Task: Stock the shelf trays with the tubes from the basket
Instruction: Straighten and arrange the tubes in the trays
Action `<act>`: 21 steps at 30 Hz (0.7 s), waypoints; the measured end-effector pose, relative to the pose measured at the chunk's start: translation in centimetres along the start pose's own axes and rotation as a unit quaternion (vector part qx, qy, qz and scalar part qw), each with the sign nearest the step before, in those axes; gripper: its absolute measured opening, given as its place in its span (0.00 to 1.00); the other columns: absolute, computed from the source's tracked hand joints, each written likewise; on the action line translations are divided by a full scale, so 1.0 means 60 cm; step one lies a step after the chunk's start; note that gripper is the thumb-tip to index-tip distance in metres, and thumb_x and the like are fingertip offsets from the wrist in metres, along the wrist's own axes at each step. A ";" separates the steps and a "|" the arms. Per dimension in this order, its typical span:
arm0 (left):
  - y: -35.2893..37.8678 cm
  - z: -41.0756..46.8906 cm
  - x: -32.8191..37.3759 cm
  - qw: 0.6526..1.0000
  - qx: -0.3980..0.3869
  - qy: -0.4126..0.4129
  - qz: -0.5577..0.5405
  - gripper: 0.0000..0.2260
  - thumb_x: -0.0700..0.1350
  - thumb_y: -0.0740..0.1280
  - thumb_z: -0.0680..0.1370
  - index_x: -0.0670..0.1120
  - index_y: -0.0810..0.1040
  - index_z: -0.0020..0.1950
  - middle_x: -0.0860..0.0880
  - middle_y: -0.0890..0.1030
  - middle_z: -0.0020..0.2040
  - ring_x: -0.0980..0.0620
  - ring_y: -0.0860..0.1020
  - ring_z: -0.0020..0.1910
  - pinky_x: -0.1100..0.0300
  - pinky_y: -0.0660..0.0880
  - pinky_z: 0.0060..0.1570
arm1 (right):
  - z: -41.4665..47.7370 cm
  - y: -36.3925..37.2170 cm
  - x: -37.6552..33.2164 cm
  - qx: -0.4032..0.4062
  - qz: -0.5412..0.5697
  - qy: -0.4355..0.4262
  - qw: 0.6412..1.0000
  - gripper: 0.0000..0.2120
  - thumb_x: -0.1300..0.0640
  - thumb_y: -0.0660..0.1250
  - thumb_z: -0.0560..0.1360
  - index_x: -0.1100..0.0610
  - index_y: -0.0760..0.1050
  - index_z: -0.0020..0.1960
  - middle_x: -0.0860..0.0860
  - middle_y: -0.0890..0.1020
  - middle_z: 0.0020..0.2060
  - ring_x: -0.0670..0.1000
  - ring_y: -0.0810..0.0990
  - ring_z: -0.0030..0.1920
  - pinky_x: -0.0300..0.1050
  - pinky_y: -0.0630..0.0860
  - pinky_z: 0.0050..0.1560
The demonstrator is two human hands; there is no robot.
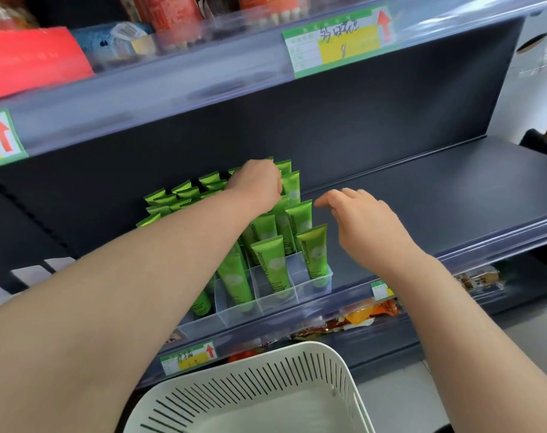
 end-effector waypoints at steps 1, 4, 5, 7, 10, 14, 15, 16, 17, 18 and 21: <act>0.004 0.002 0.001 1.000 -0.003 0.001 0.001 0.06 0.38 0.69 0.75 0.46 0.85 0.47 0.47 0.83 0.49 0.44 0.80 0.50 0.54 0.77 0.45 | -0.002 0.001 0.004 0.002 -0.023 0.002 1.000 0.23 0.67 0.57 0.76 0.49 0.69 0.66 0.50 0.76 0.56 0.55 0.72 0.56 0.47 0.63 0.45; 0.012 0.009 0.004 1.000 0.004 0.000 -0.008 0.07 0.38 0.69 0.76 0.49 0.85 0.49 0.48 0.83 0.52 0.45 0.80 0.52 0.57 0.73 0.43 | -0.008 0.005 0.012 0.004 -0.059 0.006 0.998 0.23 0.67 0.57 0.76 0.49 0.68 0.67 0.49 0.76 0.56 0.55 0.72 0.56 0.47 0.63 0.45; 0.012 0.011 0.007 1.000 0.008 0.001 -0.012 0.07 0.39 0.69 0.76 0.49 0.85 0.49 0.48 0.83 0.53 0.44 0.80 0.53 0.57 0.73 0.44 | -0.009 0.009 0.013 -0.001 -0.066 0.006 0.998 0.24 0.66 0.57 0.76 0.49 0.67 0.68 0.49 0.75 0.57 0.54 0.72 0.57 0.47 0.64 0.46; 0.011 0.015 0.015 1.000 0.017 0.002 -0.017 0.07 0.39 0.69 0.77 0.49 0.84 0.49 0.48 0.82 0.54 0.44 0.79 0.54 0.56 0.73 0.46 | -0.011 0.013 0.012 -0.008 -0.069 0.005 0.998 0.24 0.66 0.57 0.75 0.49 0.66 0.68 0.49 0.75 0.57 0.54 0.72 0.57 0.47 0.63 0.46; 0.014 0.020 0.025 1.000 0.019 0.006 -0.021 0.07 0.40 0.68 0.77 0.48 0.85 0.50 0.48 0.83 0.54 0.44 0.79 0.55 0.55 0.75 0.49 | -0.011 0.015 0.009 -0.009 -0.064 0.003 0.998 0.24 0.66 0.57 0.75 0.49 0.67 0.68 0.49 0.75 0.57 0.54 0.72 0.57 0.47 0.64 0.46; 0.022 0.020 0.027 1.000 0.016 -0.001 -0.024 0.07 0.40 0.67 0.77 0.47 0.85 0.48 0.47 0.83 0.50 0.43 0.80 0.52 0.55 0.77 0.46 | -0.014 0.014 0.011 -0.010 -0.055 0.006 0.998 0.25 0.66 0.57 0.75 0.49 0.66 0.68 0.49 0.75 0.57 0.54 0.72 0.57 0.48 0.66 0.48; 0.021 0.020 0.027 0.999 0.016 -0.004 -0.030 0.07 0.39 0.67 0.77 0.47 0.85 0.48 0.47 0.83 0.50 0.44 0.80 0.52 0.55 0.76 0.45 | -0.015 0.013 0.012 -0.008 -0.052 0.007 0.999 0.25 0.67 0.57 0.74 0.49 0.67 0.68 0.49 0.75 0.57 0.53 0.72 0.57 0.48 0.66 0.48; 0.018 0.019 0.026 0.999 0.019 -0.006 -0.040 0.08 0.39 0.67 0.77 0.47 0.85 0.49 0.47 0.83 0.51 0.44 0.80 0.52 0.56 0.75 0.45 | -0.016 0.011 0.013 -0.004 -0.050 0.009 0.999 0.25 0.67 0.57 0.74 0.48 0.67 0.68 0.49 0.75 0.57 0.53 0.72 0.57 0.48 0.66 0.48; 0.012 0.016 0.026 0.998 0.023 -0.007 -0.051 0.08 0.39 0.67 0.77 0.48 0.85 0.49 0.48 0.83 0.52 0.45 0.80 0.53 0.57 0.74 0.45 | -0.016 0.009 0.013 0.000 -0.048 0.010 0.999 0.25 0.67 0.57 0.74 0.48 0.67 0.68 0.48 0.75 0.57 0.53 0.72 0.57 0.47 0.66 0.47; 0.005 0.013 0.025 0.998 0.028 -0.006 -0.059 0.07 0.40 0.68 0.77 0.48 0.85 0.50 0.48 0.83 0.53 0.45 0.79 0.53 0.57 0.74 0.46 | -0.016 0.006 0.013 0.005 -0.047 0.011 0.999 0.25 0.67 0.57 0.74 0.49 0.67 0.67 0.48 0.76 0.57 0.53 0.72 0.57 0.47 0.66 0.47; -0.021 -0.003 0.016 0.996 0.044 0.004 -0.073 0.07 0.39 0.67 0.77 0.47 0.84 0.50 0.47 0.82 0.54 0.44 0.79 0.54 0.54 0.77 0.51 | -0.013 -0.006 0.006 0.031 -0.044 0.007 0.999 0.23 0.67 0.58 0.75 0.50 0.69 0.67 0.49 0.76 0.57 0.54 0.73 0.56 0.48 0.65 0.45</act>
Point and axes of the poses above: each hand's wrist, its own z-axis towards the middle knuckle, its own y-axis out of the palm, x = y × z, the point moved 7 cm from there along z, towards the middle knuckle
